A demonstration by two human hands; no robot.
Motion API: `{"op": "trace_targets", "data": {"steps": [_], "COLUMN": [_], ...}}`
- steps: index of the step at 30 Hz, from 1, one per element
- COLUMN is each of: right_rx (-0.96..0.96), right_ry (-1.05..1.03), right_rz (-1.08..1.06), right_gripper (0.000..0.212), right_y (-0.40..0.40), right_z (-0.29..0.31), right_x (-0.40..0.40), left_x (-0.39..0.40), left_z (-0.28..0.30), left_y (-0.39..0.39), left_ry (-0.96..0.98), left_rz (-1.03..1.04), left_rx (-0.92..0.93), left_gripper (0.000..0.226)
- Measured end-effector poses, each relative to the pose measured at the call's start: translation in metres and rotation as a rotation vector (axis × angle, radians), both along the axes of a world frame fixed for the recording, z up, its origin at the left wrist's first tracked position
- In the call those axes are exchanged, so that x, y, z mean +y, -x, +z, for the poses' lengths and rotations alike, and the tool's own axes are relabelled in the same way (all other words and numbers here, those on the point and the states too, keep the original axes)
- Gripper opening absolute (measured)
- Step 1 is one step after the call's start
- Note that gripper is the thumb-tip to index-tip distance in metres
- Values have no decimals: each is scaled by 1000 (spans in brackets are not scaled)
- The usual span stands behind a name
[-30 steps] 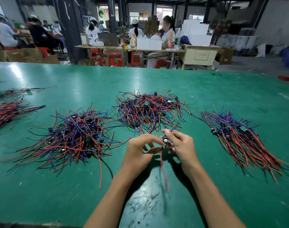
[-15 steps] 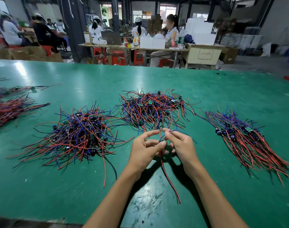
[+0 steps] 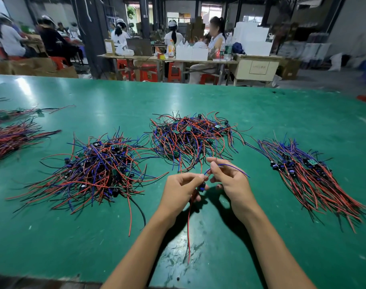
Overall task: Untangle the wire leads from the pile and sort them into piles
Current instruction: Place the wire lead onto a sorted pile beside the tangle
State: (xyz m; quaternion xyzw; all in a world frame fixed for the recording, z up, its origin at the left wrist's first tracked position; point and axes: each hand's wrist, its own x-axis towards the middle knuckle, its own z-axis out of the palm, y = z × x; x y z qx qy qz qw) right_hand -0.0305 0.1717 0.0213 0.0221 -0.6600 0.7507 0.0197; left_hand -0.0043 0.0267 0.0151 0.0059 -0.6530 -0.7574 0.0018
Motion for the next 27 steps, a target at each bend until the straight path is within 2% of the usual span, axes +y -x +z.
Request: {"op": "trace_targets", "data": {"steps": [6, 13, 16, 22, 27], "right_rx": [-110, -91, -59, 27, 150], "right_ry": [146, 147, 152, 82, -157], "right_rz": [-30, 58, 23, -67, -121], "right_gripper": [38, 42, 32, 22, 22], "right_y": [2, 0, 1, 1, 1], "right_z": [-1, 0, -3, -6, -8], "right_x": [5, 7, 5, -2, -8], "left_x": [0, 0, 2, 5, 5], "left_z": [0, 2, 2, -5, -11], "left_y": [1, 1, 1, 0, 3], "left_ry": [6, -44, -54, 78, 259], "left_rz": [44, 59, 61, 56, 77], "left_rx": [-18, -34, -38, 12, 88], "left_gripper": [17, 15, 15, 16, 21]}}
